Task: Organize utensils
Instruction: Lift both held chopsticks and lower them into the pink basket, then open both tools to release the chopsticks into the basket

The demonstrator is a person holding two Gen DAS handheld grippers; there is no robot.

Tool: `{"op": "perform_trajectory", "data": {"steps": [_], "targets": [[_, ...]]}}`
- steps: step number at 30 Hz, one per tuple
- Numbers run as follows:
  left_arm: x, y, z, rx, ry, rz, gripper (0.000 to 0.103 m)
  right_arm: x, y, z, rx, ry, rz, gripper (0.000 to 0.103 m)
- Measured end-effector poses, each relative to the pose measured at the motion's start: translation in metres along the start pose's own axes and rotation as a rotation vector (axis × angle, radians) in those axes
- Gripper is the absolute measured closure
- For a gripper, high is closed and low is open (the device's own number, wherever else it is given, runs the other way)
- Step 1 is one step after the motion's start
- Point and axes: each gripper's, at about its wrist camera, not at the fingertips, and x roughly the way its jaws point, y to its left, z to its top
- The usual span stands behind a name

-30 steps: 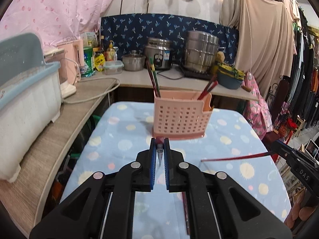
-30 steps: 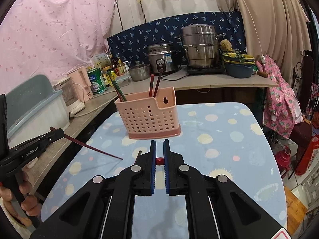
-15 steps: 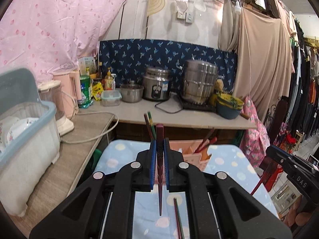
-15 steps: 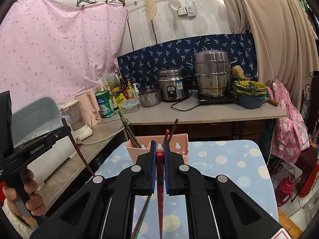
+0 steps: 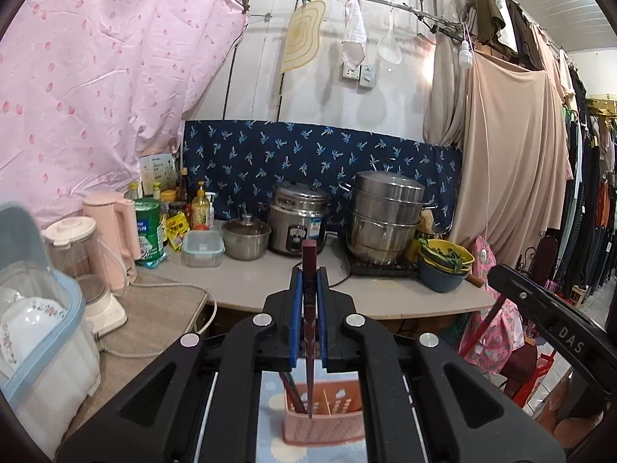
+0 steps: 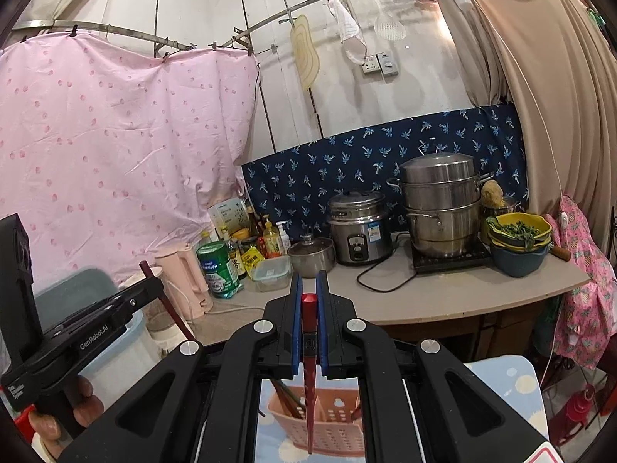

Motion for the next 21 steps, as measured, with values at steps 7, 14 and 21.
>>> {"op": "perform_trajectory", "data": {"steps": [7,14,21], "targets": [[0.043,-0.013,-0.001,0.031,0.021,-0.001,0.096,0.049,-0.011,0.011,0.017,-0.003,-0.019,0.096],[0.067,-0.009,-0.026,0.021,0.080,-0.009,0.096,0.081,-0.019,-0.012,0.000,0.066,-0.041,0.096],[0.077,-0.003,-0.047,0.012,0.121,0.007,0.096,0.093,-0.025,-0.041,-0.005,0.124,-0.061,0.096]]}}
